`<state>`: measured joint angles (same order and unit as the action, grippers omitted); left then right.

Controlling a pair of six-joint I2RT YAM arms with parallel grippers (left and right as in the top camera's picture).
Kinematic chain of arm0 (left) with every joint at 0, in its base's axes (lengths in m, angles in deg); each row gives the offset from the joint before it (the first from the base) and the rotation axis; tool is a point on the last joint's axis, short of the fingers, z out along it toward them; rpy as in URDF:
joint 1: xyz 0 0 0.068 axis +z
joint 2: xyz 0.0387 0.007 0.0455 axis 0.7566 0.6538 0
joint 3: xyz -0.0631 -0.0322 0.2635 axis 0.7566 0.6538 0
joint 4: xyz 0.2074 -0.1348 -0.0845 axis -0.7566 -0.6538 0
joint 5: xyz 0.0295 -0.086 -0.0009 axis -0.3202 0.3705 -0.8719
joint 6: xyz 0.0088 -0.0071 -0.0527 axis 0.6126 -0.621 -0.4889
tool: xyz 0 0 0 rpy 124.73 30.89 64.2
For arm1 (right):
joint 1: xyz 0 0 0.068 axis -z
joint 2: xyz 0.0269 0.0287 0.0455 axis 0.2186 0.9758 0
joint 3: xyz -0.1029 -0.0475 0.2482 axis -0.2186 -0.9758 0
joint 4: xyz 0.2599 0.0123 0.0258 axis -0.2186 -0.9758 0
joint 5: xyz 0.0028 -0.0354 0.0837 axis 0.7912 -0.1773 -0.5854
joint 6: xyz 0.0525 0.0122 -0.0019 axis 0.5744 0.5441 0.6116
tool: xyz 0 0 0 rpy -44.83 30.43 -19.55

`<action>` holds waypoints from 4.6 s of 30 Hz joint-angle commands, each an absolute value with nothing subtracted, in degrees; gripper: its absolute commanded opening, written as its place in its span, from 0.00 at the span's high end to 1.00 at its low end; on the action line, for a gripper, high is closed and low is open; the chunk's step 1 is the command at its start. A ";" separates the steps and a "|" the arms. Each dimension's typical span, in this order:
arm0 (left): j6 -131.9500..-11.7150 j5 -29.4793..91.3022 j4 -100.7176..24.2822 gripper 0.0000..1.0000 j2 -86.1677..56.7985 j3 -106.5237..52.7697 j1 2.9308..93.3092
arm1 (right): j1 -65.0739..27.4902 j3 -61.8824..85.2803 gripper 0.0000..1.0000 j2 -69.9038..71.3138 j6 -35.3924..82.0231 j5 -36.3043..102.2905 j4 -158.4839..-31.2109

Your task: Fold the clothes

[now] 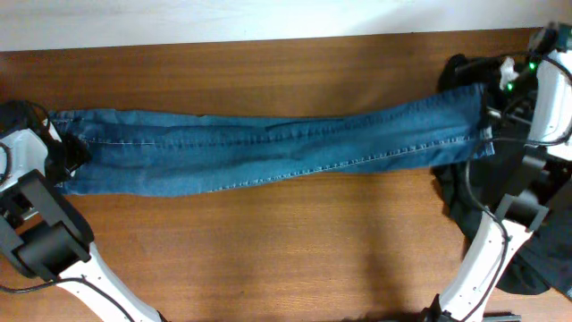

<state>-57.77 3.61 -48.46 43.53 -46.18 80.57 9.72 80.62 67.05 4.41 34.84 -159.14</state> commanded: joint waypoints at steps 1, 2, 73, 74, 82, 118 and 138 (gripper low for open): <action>-58.01 4.03 -48.72 0.40 46.96 -44.28 79.08 | 1.63 84.97 0.96 62.13 3.88 36.74 -159.40; -58.01 4.03 -48.72 0.40 46.96 -44.28 78.80 | -1.69 85.28 0.96 61.98 3.88 36.76 -159.31; -58.05 4.66 -48.65 0.40 46.96 -44.28 78.03 | -45.23 49.17 0.19 58.09 -19.02 41.81 -136.91; -58.03 4.66 -48.65 0.40 46.96 -44.28 78.03 | -45.25 48.67 0.19 58.09 -19.04 42.34 -135.73; -58.03 4.64 -48.63 0.40 46.96 -44.28 78.03 | -45.14 48.08 0.76 58.13 -17.97 46.07 -131.18; -58.05 4.66 -48.87 0.40 46.96 -44.28 78.03 | -31.90 63.51 0.61 57.06 8.45 38.32 -137.94; -58.03 4.66 -48.92 0.40 46.96 -44.28 78.03 | -27.00 40.58 0.56 56.98 8.39 26.29 -127.45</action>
<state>-57.75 1.32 -48.50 43.53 -46.18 79.50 -27.98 36.41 57.85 8.10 25.88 -124.69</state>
